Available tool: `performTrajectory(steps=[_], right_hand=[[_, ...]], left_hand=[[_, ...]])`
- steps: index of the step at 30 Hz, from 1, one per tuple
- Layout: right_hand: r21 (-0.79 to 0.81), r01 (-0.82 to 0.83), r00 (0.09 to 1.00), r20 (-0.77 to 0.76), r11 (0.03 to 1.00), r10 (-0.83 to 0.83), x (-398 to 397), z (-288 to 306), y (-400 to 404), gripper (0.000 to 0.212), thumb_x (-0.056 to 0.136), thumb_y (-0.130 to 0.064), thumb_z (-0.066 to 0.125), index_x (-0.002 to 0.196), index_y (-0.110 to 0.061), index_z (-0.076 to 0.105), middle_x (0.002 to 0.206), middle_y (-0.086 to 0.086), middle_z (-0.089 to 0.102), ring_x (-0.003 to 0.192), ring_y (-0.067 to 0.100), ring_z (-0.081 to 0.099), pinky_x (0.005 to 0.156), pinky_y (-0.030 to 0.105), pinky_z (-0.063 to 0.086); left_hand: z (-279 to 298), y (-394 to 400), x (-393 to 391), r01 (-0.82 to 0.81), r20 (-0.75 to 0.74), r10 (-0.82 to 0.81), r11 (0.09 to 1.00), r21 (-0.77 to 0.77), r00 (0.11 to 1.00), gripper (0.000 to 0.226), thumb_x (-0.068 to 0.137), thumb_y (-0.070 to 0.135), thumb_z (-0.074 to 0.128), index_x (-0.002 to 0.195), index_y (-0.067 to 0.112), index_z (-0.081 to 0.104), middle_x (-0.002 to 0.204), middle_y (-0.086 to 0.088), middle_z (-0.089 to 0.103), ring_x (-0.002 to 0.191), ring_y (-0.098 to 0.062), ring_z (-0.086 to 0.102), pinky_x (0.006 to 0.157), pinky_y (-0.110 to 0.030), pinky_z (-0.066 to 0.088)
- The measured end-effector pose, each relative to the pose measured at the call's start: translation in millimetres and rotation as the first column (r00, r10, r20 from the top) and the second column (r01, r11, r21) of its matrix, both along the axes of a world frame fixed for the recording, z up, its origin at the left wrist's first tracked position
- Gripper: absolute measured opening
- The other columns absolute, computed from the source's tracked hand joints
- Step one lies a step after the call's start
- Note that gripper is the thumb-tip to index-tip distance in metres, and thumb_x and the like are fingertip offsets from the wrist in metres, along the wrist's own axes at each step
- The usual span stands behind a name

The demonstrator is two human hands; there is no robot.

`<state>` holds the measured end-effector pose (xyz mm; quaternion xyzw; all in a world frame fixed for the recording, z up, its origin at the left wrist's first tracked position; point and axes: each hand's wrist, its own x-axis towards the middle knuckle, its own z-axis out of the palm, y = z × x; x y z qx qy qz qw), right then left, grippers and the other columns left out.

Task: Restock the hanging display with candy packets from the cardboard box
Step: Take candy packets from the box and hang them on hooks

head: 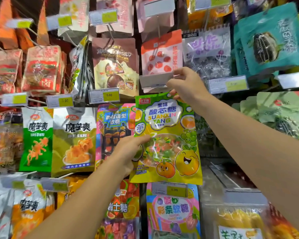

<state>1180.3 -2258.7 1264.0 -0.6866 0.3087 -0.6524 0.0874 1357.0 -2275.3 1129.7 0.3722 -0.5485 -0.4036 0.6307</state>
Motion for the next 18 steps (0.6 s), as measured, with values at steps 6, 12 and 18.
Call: performTrajectory(steps=[6, 12, 18], right_hand=[[-0.001, 0.023, 1.0, -0.021, 1.0, -0.023, -0.9, -1.4, -0.2, 0.046, 0.072, -0.021, 0.062, 0.117, -0.015, 0.056, 0.103, -0.001, 0.067, 0.076, 0.019, 0.065, 0.08, 0.047, 0.058], [0.005, 0.016, 1.0, -0.018, 1.0, -0.016, -1.1, -4.5, 4.3, 0.045, 0.064, -0.029, 0.06, 0.108, -0.021, 0.058, 0.101, -0.005, 0.067, 0.081, 0.019, 0.065, 0.087, 0.049, 0.056], [-0.004, -0.004, 0.996, -0.086, 1.0, 0.003, -10.8, -28.0, 7.1, 0.058, 0.059, -0.027, 0.064, 0.117, -0.021, 0.058, 0.101, -0.009, 0.066, 0.089, 0.014, 0.065, 0.088, 0.045, 0.056]], left_hand=[[11.3, 5.0, 8.2, 0.0, 0.042, -0.001, 1.0, 0.001, 0.999, 0.005, 0.086, 0.026, 0.072, 0.084, 0.026, 0.067, 0.134, 0.001, 0.053, 0.125, -0.021, 0.045, 0.107, -0.044, 0.035], [16.5, 4.9, 4.2, -0.058, 0.105, 0.051, 0.996, 0.063, 0.993, 0.006, 0.088, 0.028, 0.07, 0.087, 0.024, 0.066, 0.142, -0.004, 0.047, 0.134, -0.028, 0.04, 0.112, -0.05, 0.03], [8.2, -13.1, -6.2, -0.124, 0.118, 0.115, 0.99, 0.072, 0.986, 0.055, 0.088, 0.031, 0.071, 0.131, 0.002, 0.054, 0.138, -0.003, 0.046, 0.119, -0.025, 0.044, 0.091, -0.039, 0.032]])
